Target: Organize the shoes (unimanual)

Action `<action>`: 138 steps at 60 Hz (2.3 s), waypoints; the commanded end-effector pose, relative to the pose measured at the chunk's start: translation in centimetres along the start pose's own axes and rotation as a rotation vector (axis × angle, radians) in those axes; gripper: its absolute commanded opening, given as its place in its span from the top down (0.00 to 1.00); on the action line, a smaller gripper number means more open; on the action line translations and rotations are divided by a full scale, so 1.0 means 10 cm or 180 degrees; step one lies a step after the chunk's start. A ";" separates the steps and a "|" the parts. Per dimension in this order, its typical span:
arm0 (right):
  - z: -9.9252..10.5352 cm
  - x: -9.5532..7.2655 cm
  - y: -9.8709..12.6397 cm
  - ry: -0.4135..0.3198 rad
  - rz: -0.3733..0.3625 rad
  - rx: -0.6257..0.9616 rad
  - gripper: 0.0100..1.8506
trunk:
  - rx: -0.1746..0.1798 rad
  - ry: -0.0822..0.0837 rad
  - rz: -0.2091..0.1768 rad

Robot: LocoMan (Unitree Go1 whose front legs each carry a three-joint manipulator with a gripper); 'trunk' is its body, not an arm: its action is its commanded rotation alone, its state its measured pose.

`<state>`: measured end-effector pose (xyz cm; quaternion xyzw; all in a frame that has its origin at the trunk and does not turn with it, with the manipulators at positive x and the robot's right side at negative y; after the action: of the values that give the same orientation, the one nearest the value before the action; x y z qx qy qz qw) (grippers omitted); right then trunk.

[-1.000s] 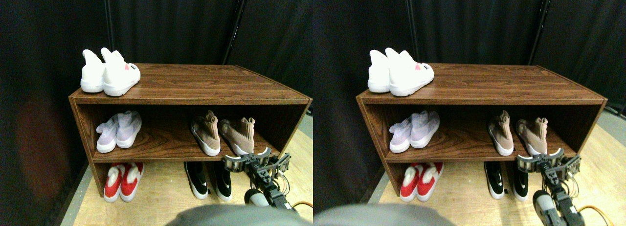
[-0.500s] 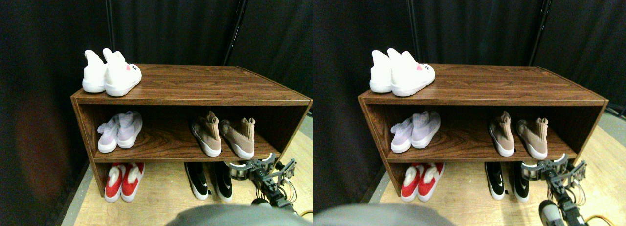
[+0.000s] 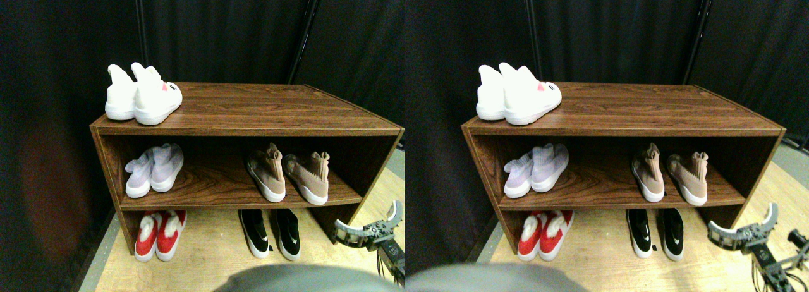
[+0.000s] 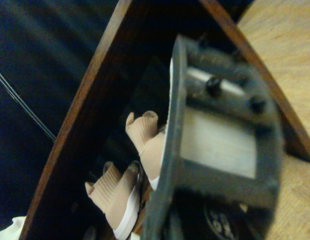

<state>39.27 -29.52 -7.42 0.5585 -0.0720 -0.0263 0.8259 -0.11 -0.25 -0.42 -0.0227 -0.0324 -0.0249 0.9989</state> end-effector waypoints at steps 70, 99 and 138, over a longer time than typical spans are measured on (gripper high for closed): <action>0.19 1.18 -0.43 -0.0764 -0.0422 -0.0126 0.97 | -0.0068 0.0055 0.0168; -0.18 1.15 -0.28 -0.0541 -0.0462 0.0040 0.97 | -0.0156 0.0054 0.0267; -0.40 1.11 -0.16 -0.0323 -0.0460 0.0140 0.97 | -0.0192 0.0052 0.0298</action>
<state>50.74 -27.87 -9.59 0.5801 -0.0632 -0.1236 0.8026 -0.31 -0.12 -0.18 -0.0513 -0.0308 0.0128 0.9981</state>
